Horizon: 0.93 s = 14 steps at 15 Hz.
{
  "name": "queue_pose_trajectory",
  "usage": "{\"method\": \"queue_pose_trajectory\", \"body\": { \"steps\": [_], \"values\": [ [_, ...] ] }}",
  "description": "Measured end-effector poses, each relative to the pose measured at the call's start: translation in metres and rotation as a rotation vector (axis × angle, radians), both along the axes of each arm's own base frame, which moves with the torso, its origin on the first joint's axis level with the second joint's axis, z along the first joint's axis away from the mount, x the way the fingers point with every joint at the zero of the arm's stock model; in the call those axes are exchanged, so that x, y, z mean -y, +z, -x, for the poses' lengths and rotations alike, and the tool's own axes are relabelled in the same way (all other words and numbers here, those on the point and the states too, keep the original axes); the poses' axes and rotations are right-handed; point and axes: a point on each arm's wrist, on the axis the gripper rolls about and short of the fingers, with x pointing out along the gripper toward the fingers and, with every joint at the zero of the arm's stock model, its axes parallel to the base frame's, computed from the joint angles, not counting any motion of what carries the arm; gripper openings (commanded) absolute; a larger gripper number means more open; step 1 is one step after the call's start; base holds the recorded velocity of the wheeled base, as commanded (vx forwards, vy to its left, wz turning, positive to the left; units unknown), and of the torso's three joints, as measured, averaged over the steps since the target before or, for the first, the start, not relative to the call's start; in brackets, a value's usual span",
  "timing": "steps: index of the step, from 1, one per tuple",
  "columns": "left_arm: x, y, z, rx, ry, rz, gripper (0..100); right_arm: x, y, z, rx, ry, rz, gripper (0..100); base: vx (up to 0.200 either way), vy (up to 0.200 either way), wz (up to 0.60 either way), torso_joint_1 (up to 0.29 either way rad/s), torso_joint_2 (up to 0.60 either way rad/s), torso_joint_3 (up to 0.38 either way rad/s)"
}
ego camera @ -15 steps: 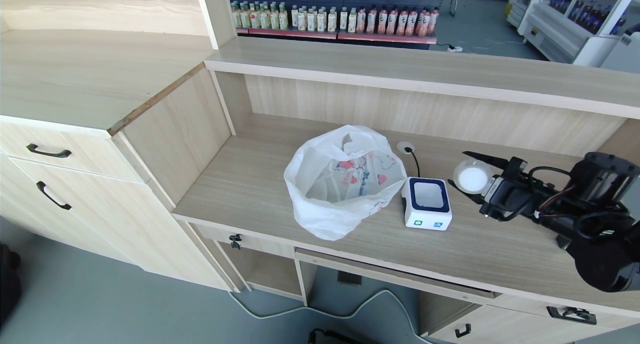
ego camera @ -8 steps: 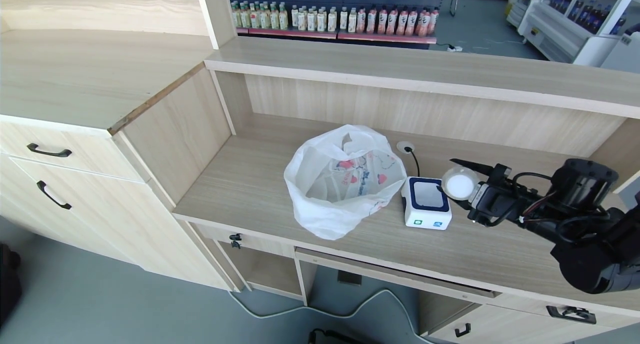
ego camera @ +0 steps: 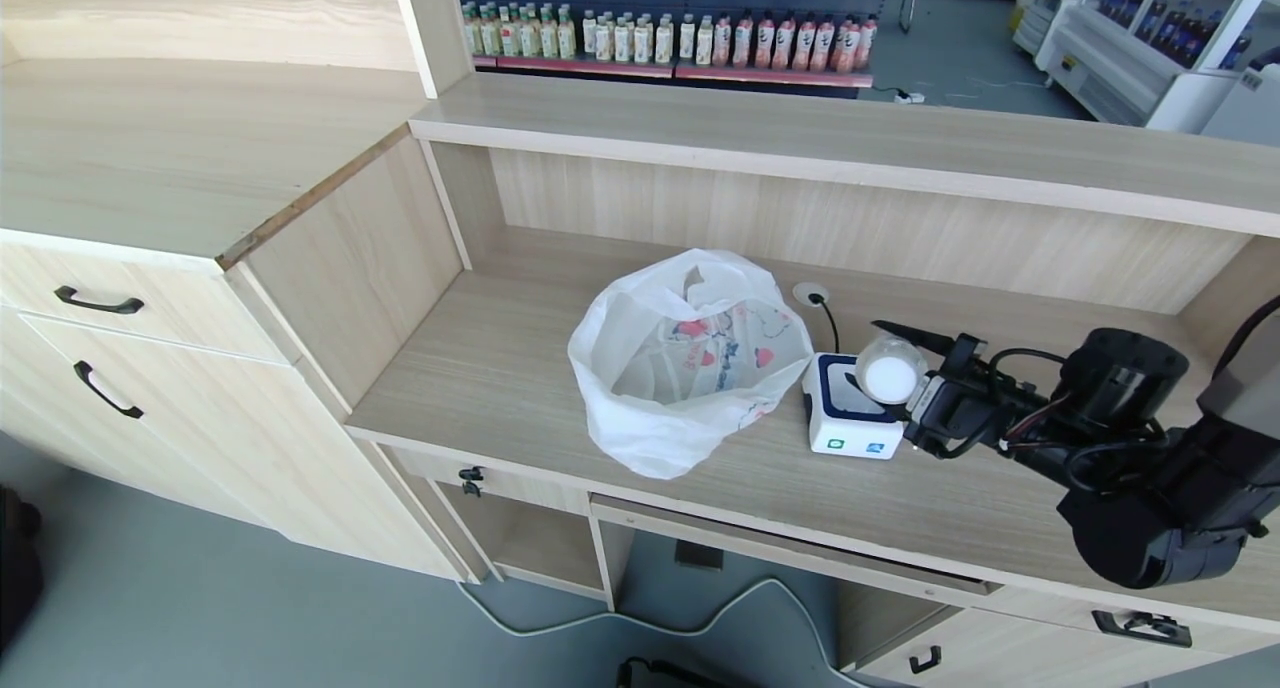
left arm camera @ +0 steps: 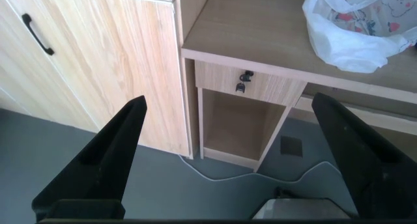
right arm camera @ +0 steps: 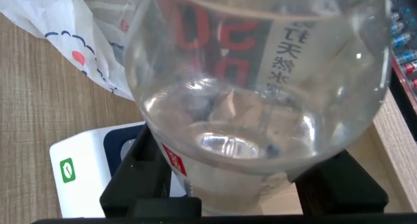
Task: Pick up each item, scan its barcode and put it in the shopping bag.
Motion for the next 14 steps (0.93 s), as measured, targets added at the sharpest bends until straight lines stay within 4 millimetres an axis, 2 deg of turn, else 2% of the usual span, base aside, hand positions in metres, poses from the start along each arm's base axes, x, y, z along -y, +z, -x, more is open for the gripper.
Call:
{"method": "queue_pose_trajectory", "body": {
  "steps": [14],
  "values": [
    [0.000,0.000,0.000,0.000,0.000,0.000,100,-0.003,-0.008,-0.019,0.015,0.002,-0.003,0,0.000,0.000,0.00,0.000,0.00,0.000]
  ]
}}
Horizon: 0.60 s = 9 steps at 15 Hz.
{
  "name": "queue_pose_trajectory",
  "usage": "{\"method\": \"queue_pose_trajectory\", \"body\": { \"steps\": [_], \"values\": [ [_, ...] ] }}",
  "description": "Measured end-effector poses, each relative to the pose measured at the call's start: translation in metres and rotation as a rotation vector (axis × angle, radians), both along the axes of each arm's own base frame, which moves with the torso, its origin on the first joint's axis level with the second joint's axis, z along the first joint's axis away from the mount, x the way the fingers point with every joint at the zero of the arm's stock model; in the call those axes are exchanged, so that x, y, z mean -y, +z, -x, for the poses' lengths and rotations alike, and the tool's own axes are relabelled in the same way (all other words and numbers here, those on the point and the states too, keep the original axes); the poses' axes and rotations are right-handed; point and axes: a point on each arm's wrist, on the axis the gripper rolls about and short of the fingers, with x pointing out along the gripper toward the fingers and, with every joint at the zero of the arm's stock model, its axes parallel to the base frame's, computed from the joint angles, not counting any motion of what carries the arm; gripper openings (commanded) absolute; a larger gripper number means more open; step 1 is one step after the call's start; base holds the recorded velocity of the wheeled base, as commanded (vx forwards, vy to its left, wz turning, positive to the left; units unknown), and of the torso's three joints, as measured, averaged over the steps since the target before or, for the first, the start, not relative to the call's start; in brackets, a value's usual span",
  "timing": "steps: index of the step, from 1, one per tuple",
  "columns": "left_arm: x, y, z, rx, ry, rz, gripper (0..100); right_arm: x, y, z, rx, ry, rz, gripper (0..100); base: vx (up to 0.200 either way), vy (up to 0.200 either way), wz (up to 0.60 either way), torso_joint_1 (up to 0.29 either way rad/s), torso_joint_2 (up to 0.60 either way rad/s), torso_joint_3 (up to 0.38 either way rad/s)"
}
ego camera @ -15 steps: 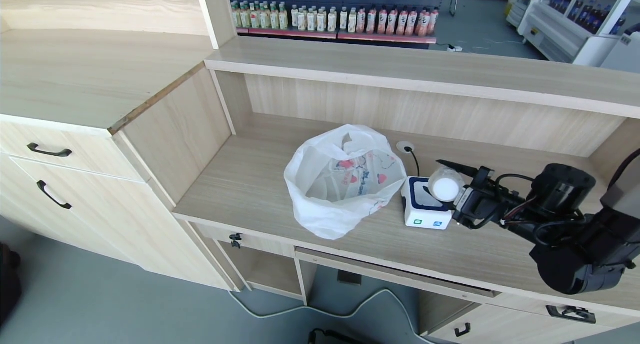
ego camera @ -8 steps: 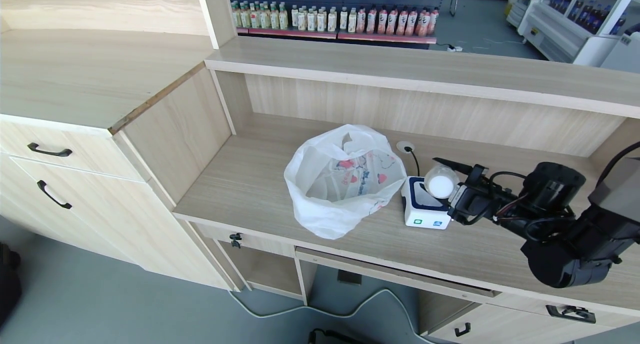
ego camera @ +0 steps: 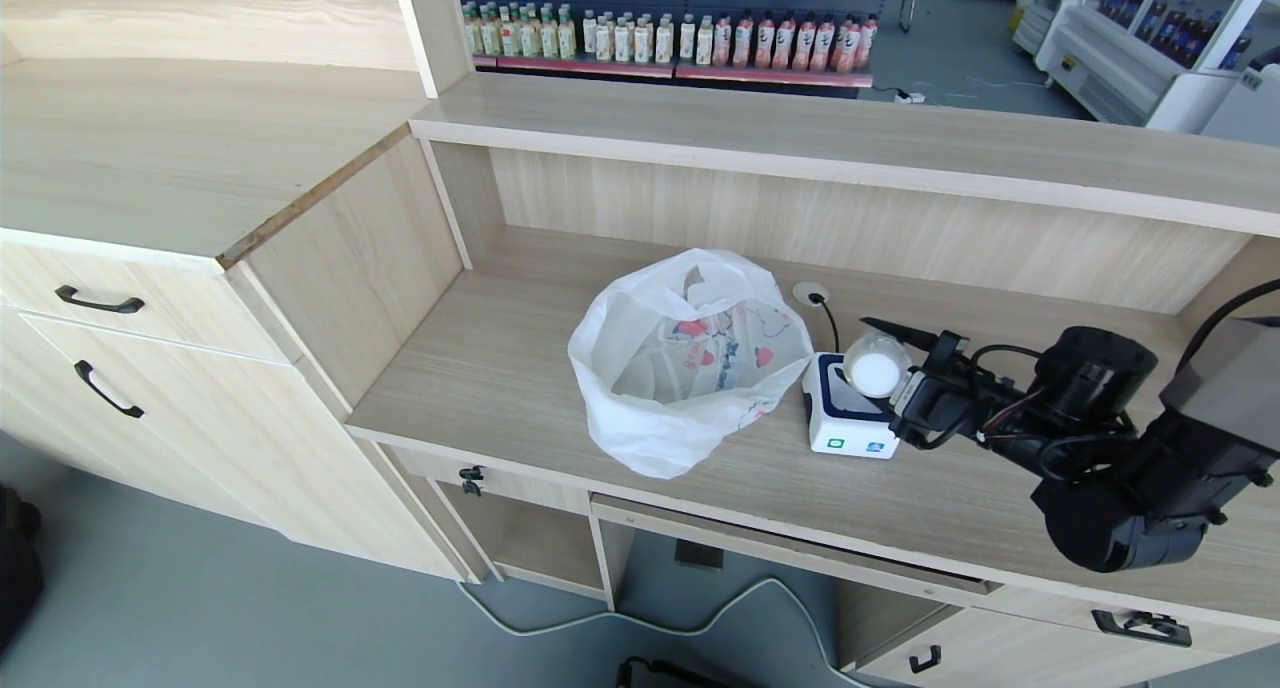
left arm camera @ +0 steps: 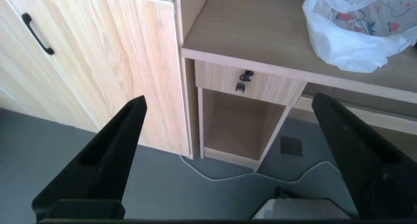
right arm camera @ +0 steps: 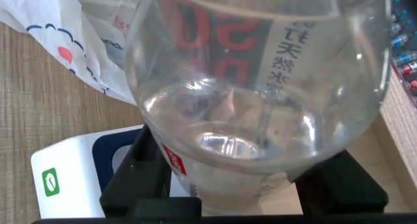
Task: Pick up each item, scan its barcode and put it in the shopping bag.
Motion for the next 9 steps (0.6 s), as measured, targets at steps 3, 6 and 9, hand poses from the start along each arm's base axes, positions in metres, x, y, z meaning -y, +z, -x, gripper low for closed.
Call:
{"method": "queue_pose_trajectory", "body": {
  "steps": [3,6,9],
  "values": [
    [0.000,0.000,0.000,0.000,0.000,0.000,100,-0.003,-0.001,-0.005,0.006,0.010,-0.012,0,0.000,0.000,0.00,0.000,0.00,0.000],
    [0.000,0.000,0.000,0.000,0.000,0.000,100,-0.012,-0.005,-0.007,-0.005,0.034,-0.022,0,0.000,0.000,0.00,0.000,0.00,0.000],
    [0.000,0.000,0.000,0.000,0.000,0.000,100,-0.018,-0.008,-0.010,-0.007,0.050,-0.021,0,0.000,0.000,0.00,0.000,0.00,0.000]
  ]
}}
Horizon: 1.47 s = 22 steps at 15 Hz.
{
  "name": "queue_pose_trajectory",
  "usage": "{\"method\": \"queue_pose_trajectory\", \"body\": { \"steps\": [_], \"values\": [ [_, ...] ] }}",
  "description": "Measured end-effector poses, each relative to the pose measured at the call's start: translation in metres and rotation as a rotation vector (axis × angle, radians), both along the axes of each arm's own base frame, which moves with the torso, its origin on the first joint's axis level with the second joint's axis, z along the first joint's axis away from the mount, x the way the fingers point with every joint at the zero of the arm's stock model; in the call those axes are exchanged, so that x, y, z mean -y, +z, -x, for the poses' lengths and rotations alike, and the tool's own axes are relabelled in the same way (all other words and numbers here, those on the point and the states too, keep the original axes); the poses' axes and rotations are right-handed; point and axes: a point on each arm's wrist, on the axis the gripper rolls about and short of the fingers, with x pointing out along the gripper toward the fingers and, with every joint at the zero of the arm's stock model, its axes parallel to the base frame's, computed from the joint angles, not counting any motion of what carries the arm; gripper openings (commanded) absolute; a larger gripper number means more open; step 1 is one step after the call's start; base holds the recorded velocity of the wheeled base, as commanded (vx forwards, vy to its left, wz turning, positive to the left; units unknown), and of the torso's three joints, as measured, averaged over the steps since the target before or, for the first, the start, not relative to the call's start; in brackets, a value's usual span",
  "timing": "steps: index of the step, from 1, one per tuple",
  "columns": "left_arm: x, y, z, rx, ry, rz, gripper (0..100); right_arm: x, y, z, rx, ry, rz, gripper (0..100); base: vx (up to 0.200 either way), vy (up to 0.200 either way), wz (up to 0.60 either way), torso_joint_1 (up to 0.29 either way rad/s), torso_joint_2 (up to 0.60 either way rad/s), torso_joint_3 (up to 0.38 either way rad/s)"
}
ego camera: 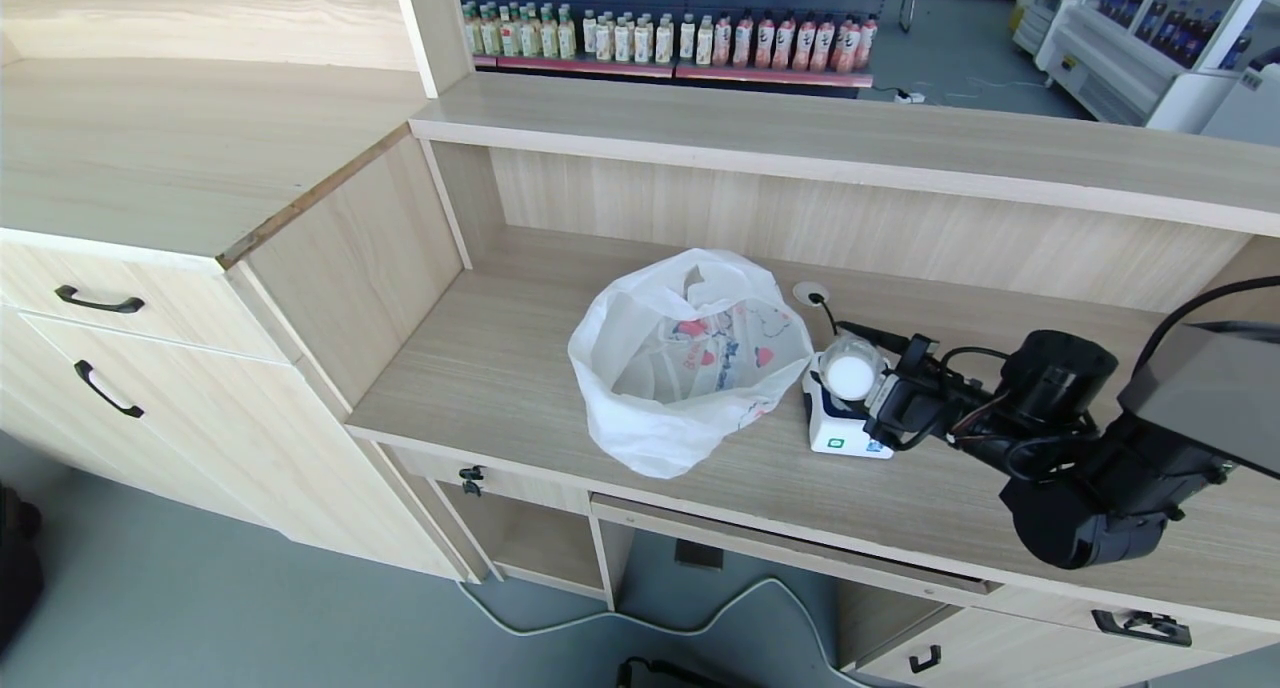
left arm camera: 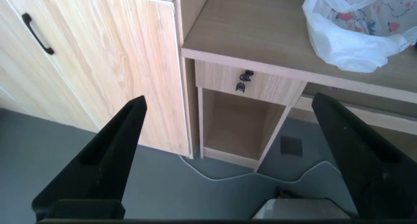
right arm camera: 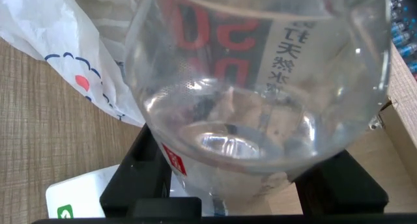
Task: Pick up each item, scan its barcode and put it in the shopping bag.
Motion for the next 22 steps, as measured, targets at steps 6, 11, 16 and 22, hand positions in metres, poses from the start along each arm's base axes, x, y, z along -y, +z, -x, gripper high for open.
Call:
{"method": "queue_pose_trajectory", "body": {
  "steps": [6,11,16,22],
  "values": [
    [0.000,0.000,0.000,0.000,0.000,0.000,100,-0.002,0.000,-0.002,0.004,0.006,-0.001,0,0.000,0.000,0.00,0.000,0.00,0.000],
    [0.000,0.000,0.000,0.000,0.000,0.000,100,-0.003,0.004,-0.006,0.029,0.007,-0.005,0,0.000,0.000,0.00,0.000,0.00,0.000],
    [0.000,0.000,0.000,0.000,0.000,0.000,100,-0.003,0.004,-0.009,0.032,0.006,-0.006,0,0.000,0.000,0.00,0.000,0.00,0.000],
    [0.000,0.000,0.000,0.000,0.000,0.000,100,0.006,0.052,0.016,0.015,0.001,-0.113,0,0.000,0.000,0.00,0.000,0.00,0.000]
  ]
}}
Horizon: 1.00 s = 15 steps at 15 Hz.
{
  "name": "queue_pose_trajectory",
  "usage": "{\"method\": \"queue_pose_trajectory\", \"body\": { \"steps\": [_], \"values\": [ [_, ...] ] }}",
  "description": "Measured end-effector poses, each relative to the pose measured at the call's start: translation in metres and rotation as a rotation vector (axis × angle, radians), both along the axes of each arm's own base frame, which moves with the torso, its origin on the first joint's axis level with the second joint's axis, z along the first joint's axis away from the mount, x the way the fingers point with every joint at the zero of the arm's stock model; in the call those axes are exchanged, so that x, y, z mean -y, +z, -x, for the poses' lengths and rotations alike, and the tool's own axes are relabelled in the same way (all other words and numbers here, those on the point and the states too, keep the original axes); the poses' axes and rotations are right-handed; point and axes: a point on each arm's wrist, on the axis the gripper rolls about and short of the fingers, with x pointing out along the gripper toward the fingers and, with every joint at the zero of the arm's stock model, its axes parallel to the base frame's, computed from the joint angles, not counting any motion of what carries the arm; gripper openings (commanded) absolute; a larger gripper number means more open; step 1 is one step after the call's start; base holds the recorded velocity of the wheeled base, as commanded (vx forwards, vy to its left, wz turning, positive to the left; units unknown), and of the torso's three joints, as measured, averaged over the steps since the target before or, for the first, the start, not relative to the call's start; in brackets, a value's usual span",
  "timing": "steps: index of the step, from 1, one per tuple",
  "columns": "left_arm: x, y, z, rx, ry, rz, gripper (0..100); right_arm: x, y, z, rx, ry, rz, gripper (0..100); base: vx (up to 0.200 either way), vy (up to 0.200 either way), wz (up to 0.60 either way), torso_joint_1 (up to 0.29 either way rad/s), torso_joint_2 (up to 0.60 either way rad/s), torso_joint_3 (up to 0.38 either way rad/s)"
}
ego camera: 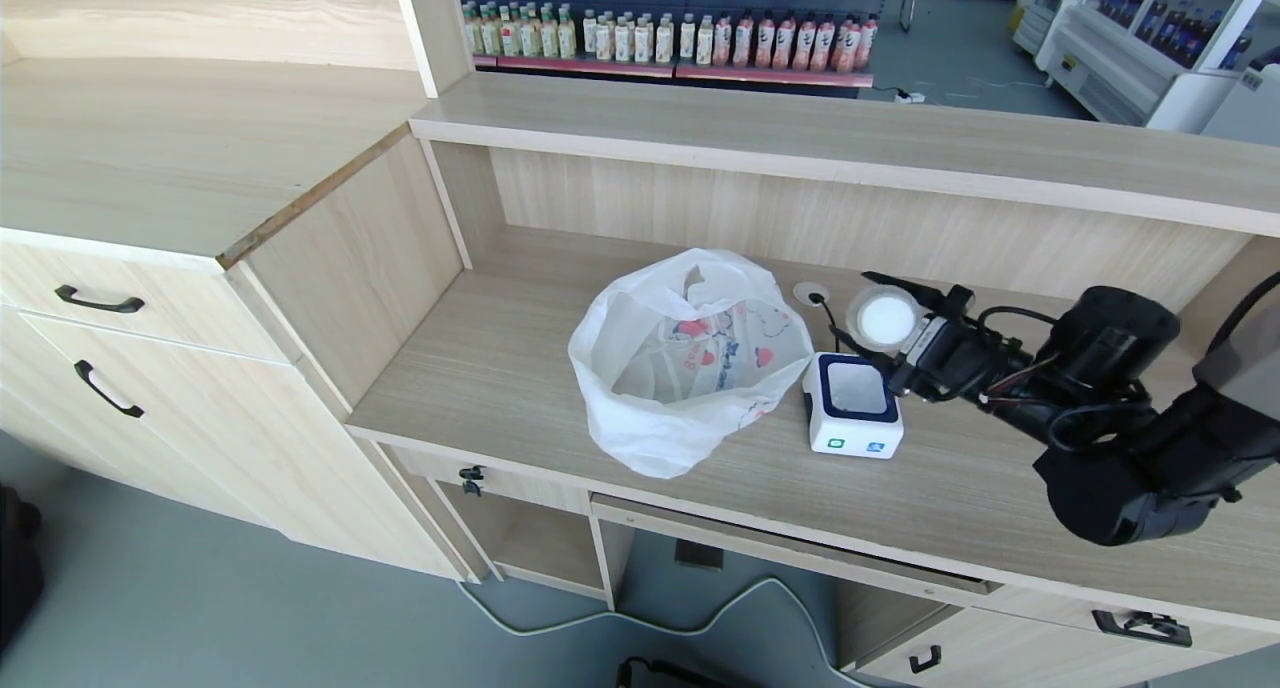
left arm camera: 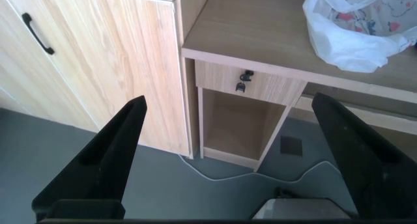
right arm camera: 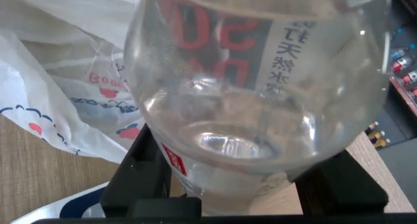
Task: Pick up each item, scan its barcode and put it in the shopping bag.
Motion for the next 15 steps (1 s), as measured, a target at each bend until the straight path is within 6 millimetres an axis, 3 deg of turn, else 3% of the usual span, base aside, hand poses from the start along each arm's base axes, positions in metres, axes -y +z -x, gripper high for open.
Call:
{"method": "queue_pose_trajectory", "body": {
  "steps": [3,6,8,11,15],
  "values": [
    [0.000,0.000,0.000,0.000,0.000,0.000,100,0.026,0.045,0.044,-0.127,-0.104,-0.094,0,0.000,0.000,0.00,0.000,0.00,0.000],
    [0.000,0.000,0.000,0.000,0.000,0.000,100,0.086,0.081,0.103,-0.250,-0.383,-0.198,0,0.000,0.000,0.00,0.000,0.00,0.000],
    [0.000,0.000,0.000,0.000,0.000,0.000,100,0.121,0.091,0.144,-0.273,-0.581,-0.294,0,0.000,0.000,0.00,0.000,0.00,0.000],
    [0.000,0.000,0.000,0.000,0.000,0.000,100,0.131,0.102,0.182,-0.239,-0.683,-0.391,0,0.000,0.000,0.00,0.000,0.00,0.000],
    [0.000,0.000,0.000,0.000,0.000,0.000,100,0.125,0.107,0.198,-0.208,-0.670,-0.402,0,0.000,0.000,0.45,-0.001,0.00,-0.001]
  ]
}}
